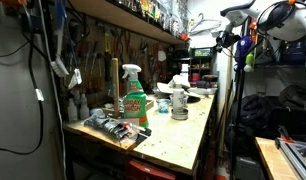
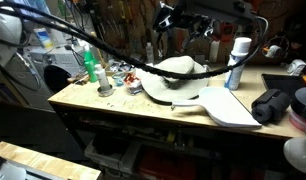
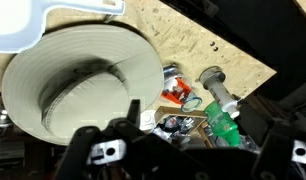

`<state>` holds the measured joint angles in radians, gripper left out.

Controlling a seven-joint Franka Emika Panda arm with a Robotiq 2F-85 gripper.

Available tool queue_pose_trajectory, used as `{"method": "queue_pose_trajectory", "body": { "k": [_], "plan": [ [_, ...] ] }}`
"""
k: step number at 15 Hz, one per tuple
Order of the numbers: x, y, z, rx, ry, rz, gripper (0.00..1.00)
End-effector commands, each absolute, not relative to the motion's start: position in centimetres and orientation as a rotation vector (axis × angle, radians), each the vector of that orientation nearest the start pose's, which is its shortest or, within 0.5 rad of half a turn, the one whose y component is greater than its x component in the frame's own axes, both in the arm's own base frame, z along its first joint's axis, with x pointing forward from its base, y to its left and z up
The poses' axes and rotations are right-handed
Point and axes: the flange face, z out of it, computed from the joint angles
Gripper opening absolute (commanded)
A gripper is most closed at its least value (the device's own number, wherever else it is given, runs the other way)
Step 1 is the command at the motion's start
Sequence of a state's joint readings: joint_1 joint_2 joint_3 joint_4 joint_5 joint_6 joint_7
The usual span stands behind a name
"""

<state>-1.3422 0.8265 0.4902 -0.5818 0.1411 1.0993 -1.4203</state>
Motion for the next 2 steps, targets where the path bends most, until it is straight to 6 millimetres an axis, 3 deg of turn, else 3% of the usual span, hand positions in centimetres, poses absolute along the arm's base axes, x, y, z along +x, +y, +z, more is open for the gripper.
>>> {"method": "queue_pose_trajectory", "body": {
  "k": [1,2],
  "plan": [
    [33.09,-61.17,53.90,-2.612,-0.694,-0.511,1.00],
    [33.13,-61.19,53.77,-2.610,-0.694,-0.511,1.00]
  ]
}}
